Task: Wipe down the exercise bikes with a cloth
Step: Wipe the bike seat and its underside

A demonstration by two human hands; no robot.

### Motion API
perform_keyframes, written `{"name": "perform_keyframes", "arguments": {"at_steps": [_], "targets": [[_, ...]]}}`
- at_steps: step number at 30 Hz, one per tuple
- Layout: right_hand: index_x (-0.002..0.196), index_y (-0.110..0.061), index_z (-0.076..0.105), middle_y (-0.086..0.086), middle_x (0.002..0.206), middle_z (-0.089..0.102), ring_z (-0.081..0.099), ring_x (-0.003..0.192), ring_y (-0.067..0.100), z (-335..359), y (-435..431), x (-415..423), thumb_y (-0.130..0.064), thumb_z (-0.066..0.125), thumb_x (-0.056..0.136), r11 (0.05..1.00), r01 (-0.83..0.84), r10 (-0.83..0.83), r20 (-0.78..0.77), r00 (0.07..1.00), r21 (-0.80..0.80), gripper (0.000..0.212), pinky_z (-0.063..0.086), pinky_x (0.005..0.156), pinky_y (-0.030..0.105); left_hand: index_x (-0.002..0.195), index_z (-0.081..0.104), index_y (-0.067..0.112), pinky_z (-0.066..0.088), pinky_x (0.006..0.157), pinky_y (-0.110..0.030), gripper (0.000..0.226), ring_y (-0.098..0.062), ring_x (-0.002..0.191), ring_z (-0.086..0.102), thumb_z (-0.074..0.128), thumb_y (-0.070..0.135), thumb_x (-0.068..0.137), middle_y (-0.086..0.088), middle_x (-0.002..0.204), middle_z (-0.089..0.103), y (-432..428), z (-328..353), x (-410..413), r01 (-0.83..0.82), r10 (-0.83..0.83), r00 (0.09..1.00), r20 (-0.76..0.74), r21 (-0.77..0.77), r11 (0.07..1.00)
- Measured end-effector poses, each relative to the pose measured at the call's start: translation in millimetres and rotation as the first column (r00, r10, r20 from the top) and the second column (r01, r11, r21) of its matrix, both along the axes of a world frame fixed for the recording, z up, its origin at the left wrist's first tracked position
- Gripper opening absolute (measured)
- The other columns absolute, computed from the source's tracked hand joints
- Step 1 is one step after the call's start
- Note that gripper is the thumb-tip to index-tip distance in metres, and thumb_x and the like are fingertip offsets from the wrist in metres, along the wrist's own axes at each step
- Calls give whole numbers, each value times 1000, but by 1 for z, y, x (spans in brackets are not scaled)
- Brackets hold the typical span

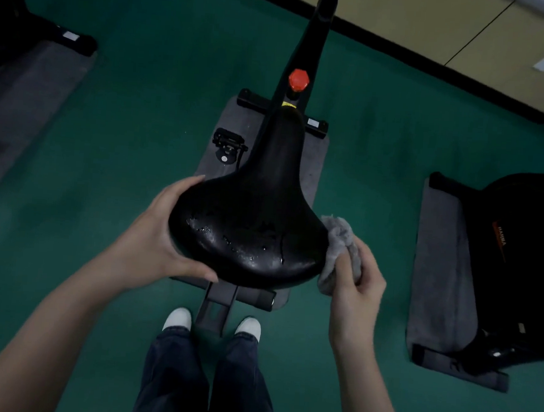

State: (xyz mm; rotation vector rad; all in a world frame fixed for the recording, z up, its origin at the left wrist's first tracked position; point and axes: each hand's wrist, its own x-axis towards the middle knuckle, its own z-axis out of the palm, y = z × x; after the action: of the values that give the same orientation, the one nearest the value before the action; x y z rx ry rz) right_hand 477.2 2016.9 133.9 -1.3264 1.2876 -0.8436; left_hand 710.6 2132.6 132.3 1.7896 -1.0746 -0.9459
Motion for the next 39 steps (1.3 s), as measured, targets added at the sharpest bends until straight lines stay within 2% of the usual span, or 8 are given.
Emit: {"name": "perform_keyframes", "arguments": {"at_steps": [4, 11, 15, 20, 25, 29, 32, 39], "targets": [[115, -6, 65, 6, 120, 61, 55, 116, 10, 10, 14, 10, -7, 55, 89, 915, -129, 62, -183, 981, -382, 28, 44, 102, 29, 138, 33, 39, 26, 101, -2, 125, 0, 129, 38, 91, 42, 28, 11, 139, 43, 2, -2, 0, -22, 22, 1000, -11, 23, 999], [116, -2, 64, 8, 122, 57, 52, 124, 20, 14, 27, 18, -5, 53, 89, 684, -403, 220, -354, 909, -609, 29, 40, 107, 31, 140, 34, 29, 28, 98, -1, 124, 2, 126, 40, 92, 30, 31, 8, 137, 44, 3, -1, -3, -39, 39, 999, -31, 11, 999], [116, 0, 64, 11, 124, 57, 49, 126, 23, 21, 34, 35, 5, 55, 86, 630, -490, 255, -436, 863, -602, 32, 38, 109, 31, 141, 33, 28, 29, 100, -3, 124, 1, 127, 40, 92, 30, 33, 7, 138, 43, 4, -1, -4, -52, 52, 998, -41, 6, 999], [117, 0, 64, 13, 123, 58, 51, 123, 26, 33, 41, 68, 8, 58, 82, 690, -486, 167, -535, 828, -537, 36, 36, 108, 28, 142, 31, 30, 27, 107, -11, 123, 1, 131, 37, 91, 38, 34, 9, 141, 40, 5, -3, -5, -57, 56, 997, -49, -27, 998], [117, 2, 63, 15, 127, 57, 45, 130, 27, 33, 56, 64, 8, 53, 86, 496, -674, 342, -590, 731, -547, 34, 35, 111, 34, 142, 26, 36, 25, 104, -4, 126, 13, 128, 31, 85, 58, 33, 18, 140, 36, 6, -7, -6, -56, 55, 998, -26, -48, 997], [116, 3, 64, 16, 125, 59, 44, 131, 28, 40, 22, 64, 9, 56, 87, 646, -579, 227, -599, 768, -497, 31, 35, 111, 35, 142, 21, 41, 24, 111, -19, 127, 6, 133, 29, 79, 73, 33, 20, 141, 31, 14, -16, -15, -157, 157, 988, -13, -49, 986], [114, 1, 65, 13, 126, 59, 48, 128, 25, 48, 6, 94, 4, 57, 89, 698, -589, 288, -593, 752, -407, 27, 33, 110, 26, 142, 21, 40, 24, 113, -26, 127, 5, 134, 28, 74, 80, 33, 20, 142, 30, 20, -23, -26, -249, 247, 968, -50, -40, 968], [114, -5, 66, 5, 130, 57, 44, 133, 13, 51, 34, 67, 9, 61, 85, 467, -792, 575, -544, 611, -394, 32, 36, 110, 27, 144, 18, 42, 25, 116, -33, 128, 5, 136, 26, 76, 77, 35, 22, 148, 26, 22, -22, -32, -289, 287, 947, -144, 8, 957]]}}
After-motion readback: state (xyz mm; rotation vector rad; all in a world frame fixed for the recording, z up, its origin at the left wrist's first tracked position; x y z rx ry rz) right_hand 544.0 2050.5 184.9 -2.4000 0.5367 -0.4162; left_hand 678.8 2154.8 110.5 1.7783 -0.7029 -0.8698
